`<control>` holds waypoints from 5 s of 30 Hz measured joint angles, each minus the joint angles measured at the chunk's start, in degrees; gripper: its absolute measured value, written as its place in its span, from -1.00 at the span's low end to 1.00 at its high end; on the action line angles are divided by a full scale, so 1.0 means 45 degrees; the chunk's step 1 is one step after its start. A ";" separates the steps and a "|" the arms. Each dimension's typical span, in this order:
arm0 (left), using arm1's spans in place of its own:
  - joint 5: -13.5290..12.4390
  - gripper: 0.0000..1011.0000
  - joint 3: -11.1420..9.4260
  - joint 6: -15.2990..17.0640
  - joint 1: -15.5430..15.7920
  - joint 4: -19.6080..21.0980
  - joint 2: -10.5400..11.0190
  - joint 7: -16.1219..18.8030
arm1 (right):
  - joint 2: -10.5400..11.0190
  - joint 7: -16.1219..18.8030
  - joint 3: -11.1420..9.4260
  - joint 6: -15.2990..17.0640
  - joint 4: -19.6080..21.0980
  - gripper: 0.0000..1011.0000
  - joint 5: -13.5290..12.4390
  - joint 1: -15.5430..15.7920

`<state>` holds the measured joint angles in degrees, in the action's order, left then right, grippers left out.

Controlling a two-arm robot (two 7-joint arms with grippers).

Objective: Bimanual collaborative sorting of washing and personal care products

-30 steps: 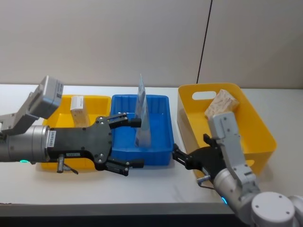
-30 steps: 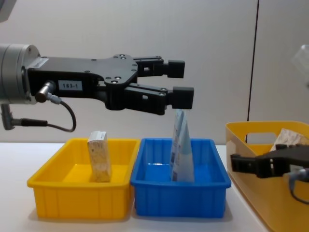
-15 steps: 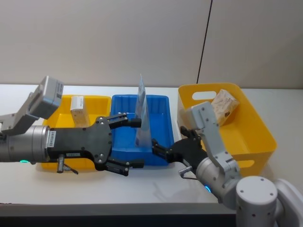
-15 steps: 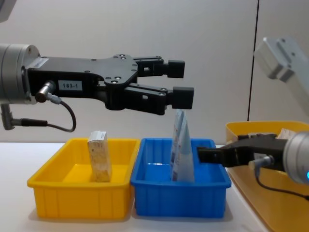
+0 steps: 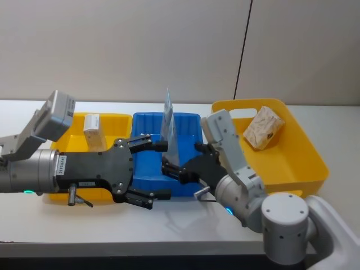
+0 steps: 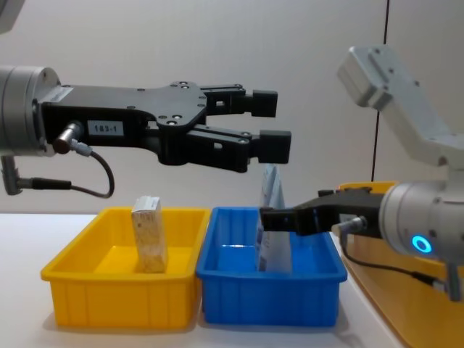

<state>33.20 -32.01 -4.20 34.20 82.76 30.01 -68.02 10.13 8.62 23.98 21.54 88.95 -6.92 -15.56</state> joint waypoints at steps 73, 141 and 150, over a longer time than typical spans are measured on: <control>0.0001 0.98 -0.0001 0.0000 0.0001 0.0000 0.0000 0.0000 | -0.2158 -0.0534 -0.0107 -0.0254 -0.3933 0.81 0.1161 -0.2415; 0.0000 0.98 0.0000 0.0000 0.0001 0.0000 0.0000 0.0000 | -0.1816 -0.0128 -0.1751 0.0651 0.0235 -0.97 0.1084 -0.1256; 0.0000 0.98 0.0001 0.0000 0.0001 0.0000 0.0000 -0.0001 | -0.1696 -0.0224 -0.2309 0.0715 0.1067 -0.97 0.1054 -0.1177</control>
<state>33.21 -32.00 -4.20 34.20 82.75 30.01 -68.02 2.50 7.61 13.59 24.75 93.75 -2.18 -20.86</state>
